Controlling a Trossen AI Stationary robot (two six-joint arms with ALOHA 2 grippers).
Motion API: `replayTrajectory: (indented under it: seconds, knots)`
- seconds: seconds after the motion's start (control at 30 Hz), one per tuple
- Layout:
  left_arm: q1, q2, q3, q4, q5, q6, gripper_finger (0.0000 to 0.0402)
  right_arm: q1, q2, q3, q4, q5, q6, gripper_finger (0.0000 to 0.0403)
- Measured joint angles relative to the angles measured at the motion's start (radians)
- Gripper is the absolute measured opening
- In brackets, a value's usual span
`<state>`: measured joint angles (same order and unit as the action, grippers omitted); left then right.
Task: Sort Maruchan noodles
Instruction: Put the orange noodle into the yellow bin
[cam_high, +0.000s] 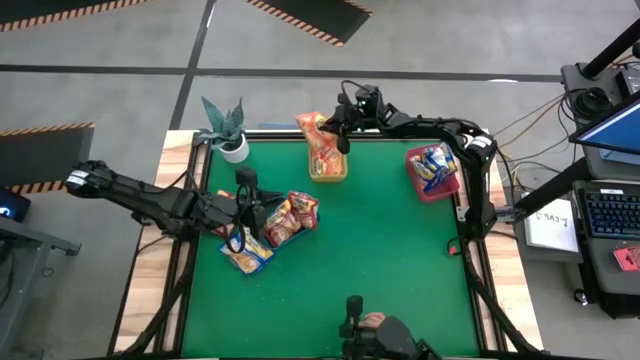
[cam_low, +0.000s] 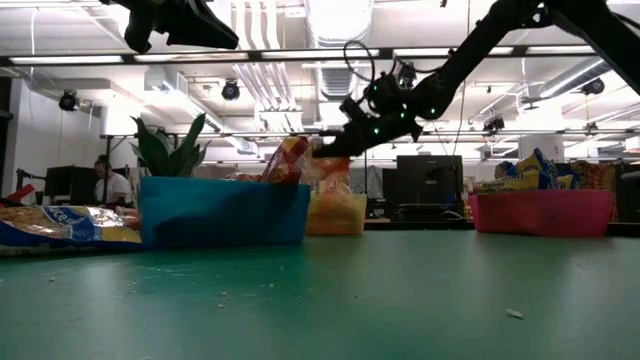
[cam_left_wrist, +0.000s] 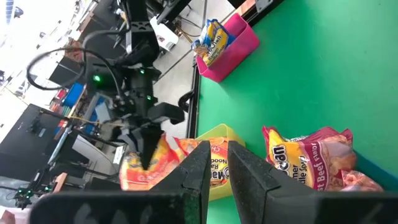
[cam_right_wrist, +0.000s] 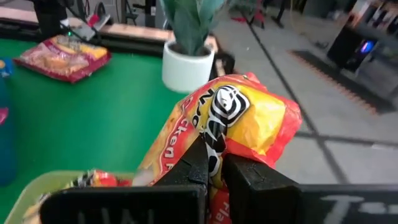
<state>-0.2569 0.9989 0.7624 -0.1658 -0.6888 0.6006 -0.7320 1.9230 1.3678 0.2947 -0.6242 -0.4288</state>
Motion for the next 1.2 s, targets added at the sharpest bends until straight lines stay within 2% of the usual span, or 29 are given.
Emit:
replayTrajectory:
  seconds: [0.27,0.4,0.53,0.67,1.2]
  knots:
    - [0.000,0.000,0.000,-0.003,0.000,-0.007,0.0039,0.020,-0.027,0.000,-0.009,0.076,-0.091,0.0011]
    - [0.000,0.000,0.000,-0.014,0.000,-0.012,0.0039,0.036,-0.027,-0.002,-0.073,0.128,-0.167,0.0011]
    - [0.000,0.000,0.000,-0.015,0.000,-0.012,0.0039,0.042,-0.026,-0.002,-0.172,0.135,-0.260,0.0012]
    - [0.000,0.000,0.000,-0.014,0.000,-0.012,0.0039,0.042,-0.026,-0.002,-0.225,0.136,-0.277,0.0012]
    - [0.000,0.000,0.000,-0.014,0.000,-0.016,0.0039,0.045,-0.027,-0.002,-0.238,0.138,-0.333,0.0013]
